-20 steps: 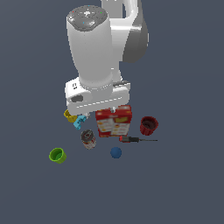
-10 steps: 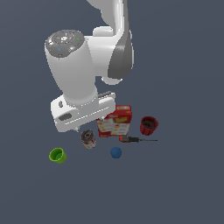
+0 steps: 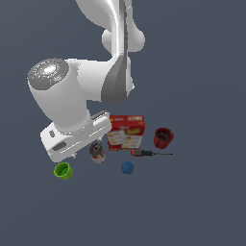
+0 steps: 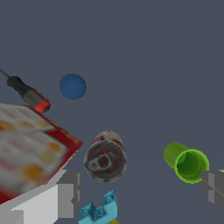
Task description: Pick up a designated object from a clutter of objects.
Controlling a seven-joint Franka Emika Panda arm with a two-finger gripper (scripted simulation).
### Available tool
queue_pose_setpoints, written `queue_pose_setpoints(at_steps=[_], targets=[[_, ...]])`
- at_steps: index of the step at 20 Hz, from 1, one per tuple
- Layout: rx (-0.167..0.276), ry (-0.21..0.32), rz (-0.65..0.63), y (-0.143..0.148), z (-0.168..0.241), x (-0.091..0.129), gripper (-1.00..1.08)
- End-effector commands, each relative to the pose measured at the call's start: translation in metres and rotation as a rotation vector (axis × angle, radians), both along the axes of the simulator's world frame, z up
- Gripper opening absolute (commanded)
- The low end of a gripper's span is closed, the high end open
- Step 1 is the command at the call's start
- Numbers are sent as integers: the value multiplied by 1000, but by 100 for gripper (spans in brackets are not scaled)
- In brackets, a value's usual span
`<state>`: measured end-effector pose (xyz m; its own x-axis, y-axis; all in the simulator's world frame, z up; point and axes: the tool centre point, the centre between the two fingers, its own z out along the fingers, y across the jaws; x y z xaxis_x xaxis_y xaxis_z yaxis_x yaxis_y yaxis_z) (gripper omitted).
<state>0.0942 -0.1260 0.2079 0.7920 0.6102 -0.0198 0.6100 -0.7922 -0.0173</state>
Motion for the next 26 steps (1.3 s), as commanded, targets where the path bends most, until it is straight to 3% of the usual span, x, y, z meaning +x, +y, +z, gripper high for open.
queue_pose_setpoints(at_steps=[1,26], targets=[[1,-3,49,-11,-9,5,100],[6,-24,492,-120,-102,31,100]])
